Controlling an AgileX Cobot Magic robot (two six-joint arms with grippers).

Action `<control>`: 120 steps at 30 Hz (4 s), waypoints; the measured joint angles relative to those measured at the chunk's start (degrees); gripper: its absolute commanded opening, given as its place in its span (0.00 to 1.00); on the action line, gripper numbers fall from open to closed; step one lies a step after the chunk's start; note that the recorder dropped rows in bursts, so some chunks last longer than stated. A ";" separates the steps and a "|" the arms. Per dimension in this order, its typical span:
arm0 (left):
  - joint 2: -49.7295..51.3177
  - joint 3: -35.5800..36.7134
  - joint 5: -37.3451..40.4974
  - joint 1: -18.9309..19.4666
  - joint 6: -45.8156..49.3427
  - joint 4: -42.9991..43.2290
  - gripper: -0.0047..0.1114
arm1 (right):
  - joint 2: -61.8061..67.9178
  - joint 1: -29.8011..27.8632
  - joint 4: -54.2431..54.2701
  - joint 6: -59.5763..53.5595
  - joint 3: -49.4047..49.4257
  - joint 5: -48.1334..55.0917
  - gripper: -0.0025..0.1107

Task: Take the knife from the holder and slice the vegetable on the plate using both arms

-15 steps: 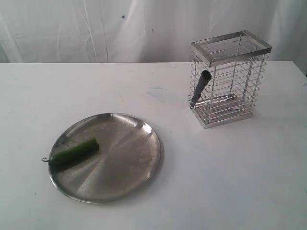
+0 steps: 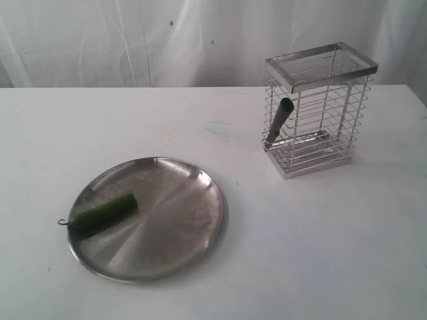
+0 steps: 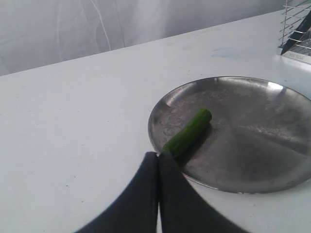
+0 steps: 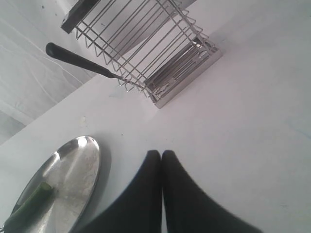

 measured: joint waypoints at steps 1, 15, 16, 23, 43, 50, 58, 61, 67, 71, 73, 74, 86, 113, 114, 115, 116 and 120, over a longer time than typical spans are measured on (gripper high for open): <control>0.00 0.00 0.00 0.00 0.00 0.00 0.04 | 0.00 0.00 0.00 -0.15 0.00 -0.02 0.02; 0.00 0.00 0.00 0.00 0.00 0.00 0.04 | 0.00 0.00 0.00 -0.28 0.00 0.12 0.02; 0.00 0.00 0.00 0.00 0.00 0.00 0.04 | 0.00 0.00 0.00 -0.28 0.00 0.12 0.02; 0.00 0.00 0.00 0.00 0.00 0.00 0.04 | 0.00 0.00 -0.57 -2.18 0.00 -0.99 0.02; 0.00 0.00 0.00 0.00 0.00 0.00 0.04 | -0.15 3.28 -41.12 19.62 -5.07 -65.03 0.02; 0.00 0.00 0.00 0.00 0.00 0.00 0.04 | -0.24 3.28 -39.18 25.35 -5.07 -68.31 0.02; 0.00 0.00 0.00 0.00 0.00 0.00 0.04 | -0.12 3.28 -50.17 35.52 -16.28 -47.56 0.02; 0.00 0.00 0.00 0.00 0.00 0.00 0.04 | 3.24 3.28 -69.36 47.53 -25.10 -36.29 0.02; 0.00 0.00 0.00 0.00 0.00 0.00 0.04 | 18.02 3.28 -93.84 61.54 -39.09 -30.46 0.02; 0.00 0.00 0.00 0.00 0.00 0.00 0.04 | 28.75 3.28 -96.02 57.35 -41.95 -26.84 0.02; 0.00 0.00 0.00 0.00 0.00 0.00 0.04 | 31.60 3.28 -96.20 56.60 -41.98 -25.85 0.02; 0.00 0.00 0.00 0.00 0.00 0.00 0.04 | 32.72 3.28 -96.20 56.43 -41.98 -25.63 0.02; 0.00 0.00 0.00 0.00 0.00 0.00 0.04 | 29.28 3.28 -89.31 35.63 -42.58 -19.51 0.02; 0.00 0.00 0.00 0.00 0.00 0.00 0.04 | 54.63 3.66 19.71 -56.30 -54.26 21.21 0.44; 0.00 0.00 0.00 0.00 0.00 0.00 0.04 | 57.38 4.16 19.22 -56.44 -55.71 20.66 0.44; 0.00 0.00 0.00 0.00 0.00 0.00 0.04 | 59.93 4.90 18.76 -56.44 -56.81 20.16 0.44; 0.00 0.00 0.00 0.00 0.00 0.00 0.04 | 62.21 5.77 18.11 -56.56 -58.15 19.67 0.44; 0.00 0.00 0.00 0.00 0.00 0.00 0.04 | 69.57 9.32 14.46 -56.70 -62.58 17.66 0.44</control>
